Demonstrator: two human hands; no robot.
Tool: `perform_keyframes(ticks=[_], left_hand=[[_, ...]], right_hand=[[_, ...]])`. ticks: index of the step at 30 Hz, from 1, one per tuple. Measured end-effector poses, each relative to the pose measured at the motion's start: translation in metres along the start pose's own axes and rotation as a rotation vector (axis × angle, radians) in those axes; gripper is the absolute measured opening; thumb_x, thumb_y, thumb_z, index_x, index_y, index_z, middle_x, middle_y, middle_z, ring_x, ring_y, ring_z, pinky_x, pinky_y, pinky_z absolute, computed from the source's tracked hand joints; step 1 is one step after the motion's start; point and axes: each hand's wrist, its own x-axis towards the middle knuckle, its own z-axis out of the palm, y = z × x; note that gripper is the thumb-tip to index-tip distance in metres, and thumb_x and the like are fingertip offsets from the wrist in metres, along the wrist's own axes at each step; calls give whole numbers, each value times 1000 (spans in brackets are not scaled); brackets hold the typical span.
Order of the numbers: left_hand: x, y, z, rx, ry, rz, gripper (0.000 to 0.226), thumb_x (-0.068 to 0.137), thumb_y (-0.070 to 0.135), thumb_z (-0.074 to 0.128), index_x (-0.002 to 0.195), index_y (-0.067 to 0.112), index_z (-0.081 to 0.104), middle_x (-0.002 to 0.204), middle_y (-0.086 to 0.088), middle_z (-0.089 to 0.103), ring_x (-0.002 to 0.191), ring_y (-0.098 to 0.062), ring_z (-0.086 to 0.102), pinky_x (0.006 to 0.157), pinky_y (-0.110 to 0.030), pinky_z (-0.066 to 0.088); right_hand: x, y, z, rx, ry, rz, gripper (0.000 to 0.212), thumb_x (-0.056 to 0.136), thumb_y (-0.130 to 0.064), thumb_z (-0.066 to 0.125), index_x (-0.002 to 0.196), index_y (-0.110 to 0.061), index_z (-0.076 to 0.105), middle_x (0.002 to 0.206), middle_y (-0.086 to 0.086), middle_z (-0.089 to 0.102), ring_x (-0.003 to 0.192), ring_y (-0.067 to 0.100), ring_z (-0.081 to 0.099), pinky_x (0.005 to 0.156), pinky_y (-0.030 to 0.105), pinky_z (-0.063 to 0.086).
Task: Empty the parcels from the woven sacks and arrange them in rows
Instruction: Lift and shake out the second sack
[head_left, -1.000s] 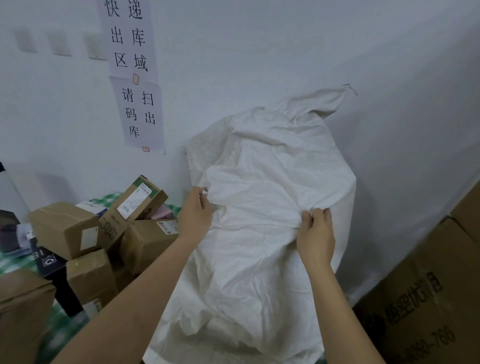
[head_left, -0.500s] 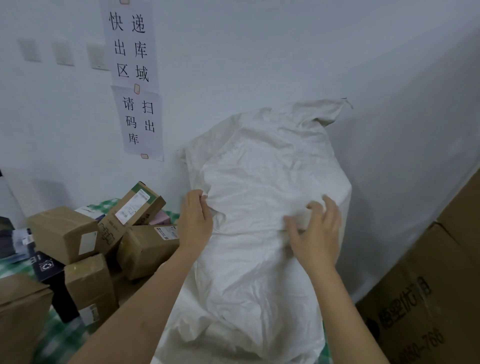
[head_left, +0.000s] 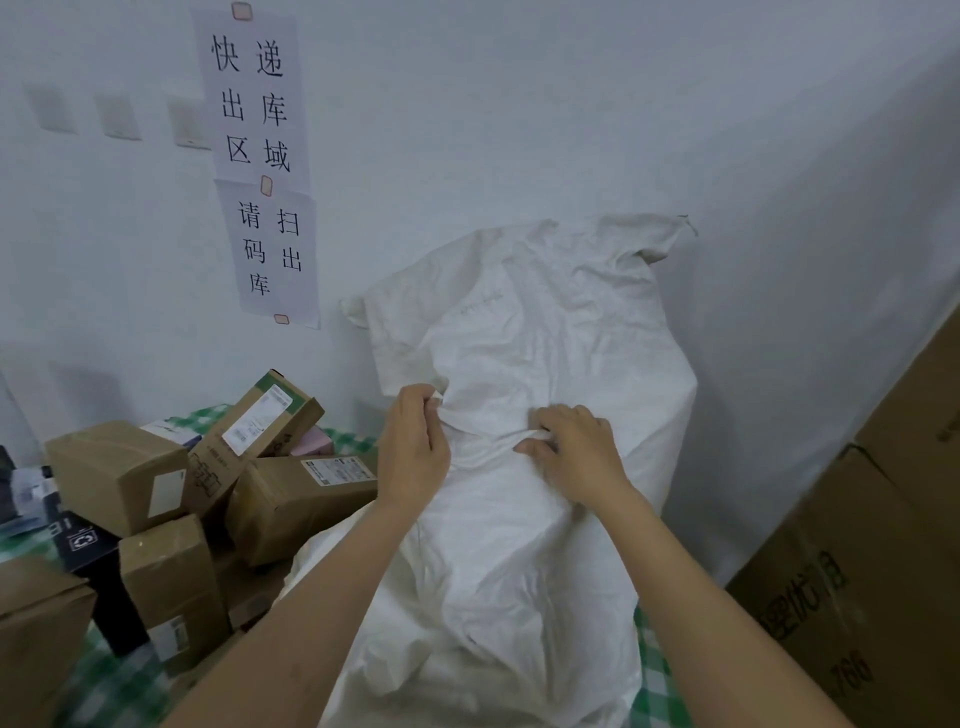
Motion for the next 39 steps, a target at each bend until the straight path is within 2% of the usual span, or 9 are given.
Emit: perform_keyframes(ticks=[4, 8, 12, 15, 23, 29, 33, 36, 39], left_hand=[[-1, 2, 0, 46, -29, 65, 14, 93, 3, 42, 97, 2, 54, 92, 2, 49, 83, -2, 34, 69, -15, 28], [-1, 4, 2, 85, -68, 59, 15, 89, -8, 48, 96, 2, 56, 90, -3, 52, 86, -10, 39, 72, -22, 33], [-1, 10, 2, 113, -72, 84, 21, 85, -14, 51, 97, 1, 58, 92, -11, 58, 86, -11, 40, 74, -21, 33], [-2, 10, 2, 145, -73, 130, 25, 81, -16, 51, 96, 2, 59, 92, -10, 60, 88, -15, 42, 74, -19, 35], [-1, 9, 3, 178, -125, 165, 35, 75, -18, 52, 100, 5, 60, 98, -6, 61, 96, -14, 43, 78, -26, 39], [-1, 10, 2, 204, -131, 183, 36, 71, -15, 47, 96, 7, 60, 95, -6, 61, 93, -14, 43, 78, -27, 38], [0, 9, 3, 207, -140, 212, 40, 66, -20, 50, 94, 9, 59, 95, -4, 61, 92, -15, 43, 75, -28, 39], [0, 12, 4, 202, -143, 216, 41, 66, -20, 51, 91, 12, 56, 94, -2, 59, 91, -15, 43, 66, -27, 45], [-1, 10, 3, 213, -128, 238, 41, 65, -22, 52, 89, 12, 55, 90, -3, 58, 88, -15, 42, 66, -28, 42]], right_hand=[[7, 4, -15, 147, -199, 55, 27, 89, -41, 61, 73, -30, 43, 73, -8, 58, 81, 13, 53, 92, 35, 35], [21, -2, -35, 622, -44, 232, 46, 81, -42, 73, 110, -22, 45, 109, 2, 50, 95, 16, 51, 90, 38, 46], [43, -14, -32, 203, 106, 346, 90, 76, -68, 62, 140, -14, 29, 141, 7, 28, 128, 27, 32, 99, 43, 40], [55, -26, -17, 8, 134, 332, 84, 79, -74, 52, 132, -11, 40, 131, 8, 39, 118, 28, 41, 90, 40, 41], [78, -55, -14, 206, 195, 416, 98, 71, -86, 47, 133, -11, 35, 130, 6, 39, 122, 27, 39, 97, 44, 37], [97, -69, -18, 411, 22, 456, 91, 76, -56, 66, 138, -12, 18, 125, 9, 51, 106, 27, 56, 81, 37, 47], [96, -78, -20, 573, 1, 499, 118, 66, -75, 67, 148, -14, 8, 141, 11, 36, 130, 31, 39, 99, 43, 39], [92, -89, -17, 352, -68, 422, 130, 68, -63, 75, 151, -20, -15, 146, 13, 22, 135, 33, 25, 104, 45, 35], [93, -86, -15, 219, -122, 433, 111, 78, -32, 70, 152, -14, -10, 142, 14, 27, 129, 32, 32, 96, 39, 41]])
